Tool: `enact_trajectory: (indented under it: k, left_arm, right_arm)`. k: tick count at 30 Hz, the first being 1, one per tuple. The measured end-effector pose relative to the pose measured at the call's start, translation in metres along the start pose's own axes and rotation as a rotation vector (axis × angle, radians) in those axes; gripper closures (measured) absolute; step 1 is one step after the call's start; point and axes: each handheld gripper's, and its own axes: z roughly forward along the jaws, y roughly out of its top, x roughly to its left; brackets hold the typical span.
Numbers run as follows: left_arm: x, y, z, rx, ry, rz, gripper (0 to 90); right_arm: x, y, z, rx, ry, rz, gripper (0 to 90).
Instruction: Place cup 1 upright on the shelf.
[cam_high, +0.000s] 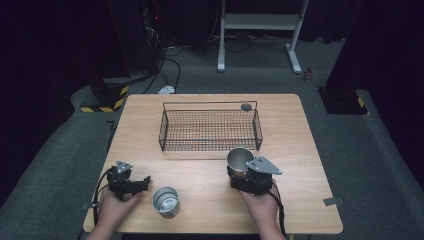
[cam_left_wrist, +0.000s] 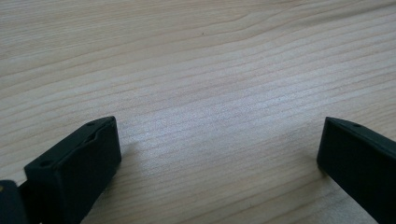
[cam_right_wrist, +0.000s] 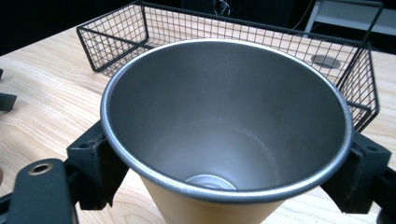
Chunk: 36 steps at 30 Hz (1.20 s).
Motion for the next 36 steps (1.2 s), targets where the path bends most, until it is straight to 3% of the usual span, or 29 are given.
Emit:
enact_trajectory:
  k: [18, 36]
  left_arm:
    - [-0.001, 0.000, 0.000, 0.002, -0.001, -0.002, 0.1]
    - [-0.001, 0.001, 0.001, -0.001, 0.001, -0.006, 0.0]
  right_arm:
    - [-0.013, 0.020, -0.001, -0.038, -0.024, 0.031, 14.3]
    - [-0.016, 0.048, 0.022, -0.033, -0.045, 0.026, 14.4]
